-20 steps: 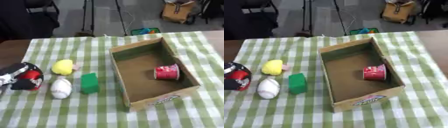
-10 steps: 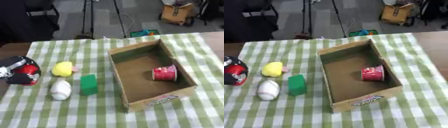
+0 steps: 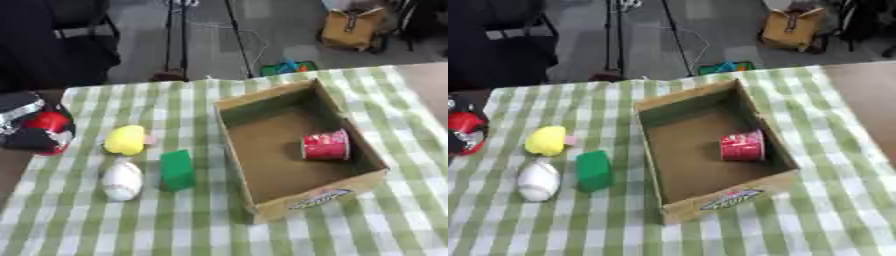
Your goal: Pick up objects on the table and place them in the box.
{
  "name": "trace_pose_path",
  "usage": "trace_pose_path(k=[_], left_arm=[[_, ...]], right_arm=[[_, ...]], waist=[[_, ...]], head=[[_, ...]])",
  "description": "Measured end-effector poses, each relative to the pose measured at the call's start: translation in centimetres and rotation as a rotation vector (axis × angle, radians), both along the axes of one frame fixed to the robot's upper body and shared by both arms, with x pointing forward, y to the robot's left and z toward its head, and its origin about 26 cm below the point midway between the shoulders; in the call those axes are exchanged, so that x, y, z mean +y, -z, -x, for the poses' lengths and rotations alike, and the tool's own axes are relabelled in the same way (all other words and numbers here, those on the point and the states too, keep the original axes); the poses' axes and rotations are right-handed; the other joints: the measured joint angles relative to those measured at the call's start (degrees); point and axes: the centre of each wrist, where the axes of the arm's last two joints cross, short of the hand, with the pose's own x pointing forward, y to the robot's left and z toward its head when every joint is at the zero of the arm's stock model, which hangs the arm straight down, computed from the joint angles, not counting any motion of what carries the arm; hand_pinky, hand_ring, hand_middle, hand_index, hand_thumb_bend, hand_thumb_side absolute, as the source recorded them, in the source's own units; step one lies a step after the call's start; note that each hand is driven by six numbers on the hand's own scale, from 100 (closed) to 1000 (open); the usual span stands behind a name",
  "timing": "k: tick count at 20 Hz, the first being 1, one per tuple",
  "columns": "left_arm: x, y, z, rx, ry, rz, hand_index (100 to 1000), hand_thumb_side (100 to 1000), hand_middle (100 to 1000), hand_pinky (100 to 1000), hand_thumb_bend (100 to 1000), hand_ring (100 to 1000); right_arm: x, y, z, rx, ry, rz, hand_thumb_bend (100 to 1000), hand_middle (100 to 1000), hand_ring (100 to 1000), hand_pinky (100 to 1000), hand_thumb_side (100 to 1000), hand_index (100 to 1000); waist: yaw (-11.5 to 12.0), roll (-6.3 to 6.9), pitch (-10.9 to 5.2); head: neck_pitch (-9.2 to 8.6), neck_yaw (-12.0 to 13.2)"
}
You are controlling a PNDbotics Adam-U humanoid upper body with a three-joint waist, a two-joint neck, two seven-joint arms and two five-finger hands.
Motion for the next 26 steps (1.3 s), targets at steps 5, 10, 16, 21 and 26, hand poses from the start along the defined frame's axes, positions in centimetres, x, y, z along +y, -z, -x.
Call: trace_pose_path(k=[5, 10, 16, 21, 26], left_arm=[[-1.5, -1.9, -0.1, -0.011, 0.054, -0.028, 656, 471, 714, 287, 100, 707], [-3.7, -4.7, -0.4, -0.049, 0.130, -0.051, 647, 468, 708, 270, 100, 697], [-6.6, -6.6, -0.9, -0.073, 0.227, -0.045, 642, 465, 700, 252, 100, 686], [-9.9, -8.4, -1.5, -0.102, 0.331, -0.029, 639, 464, 691, 240, 100, 675], [-12.0, -9.2, -2.2, -0.103, 0.394, -0.008, 634, 465, 685, 233, 100, 669]], right_arm=[[0.0, 0.1, 0.0, 0.004, -0.002, 0.003, 100, 512, 570, 511, 722, 663], [0.0, 0.3, 0.0, 0.013, -0.004, 0.009, 100, 512, 570, 511, 718, 663], [0.1, 0.5, 0.1, 0.020, -0.008, 0.014, 100, 512, 570, 511, 716, 663], [0.2, 0.6, 0.0, 0.027, -0.019, 0.020, 100, 512, 571, 511, 714, 663], [0.4, 0.6, 0.0, 0.029, -0.033, 0.024, 100, 512, 571, 511, 710, 662]], waist=[[0.0, 0.29, -0.32], [-0.2, 0.81, -1.19], [-0.5, 0.91, -1.61], [-1.0, 1.25, -2.07], [-1.6, 1.54, -2.30]], head=[[0.33, 0.0], [0.81, 0.3], [1.15, 0.3], [1.17, 0.6], [1.20, 0.9]])
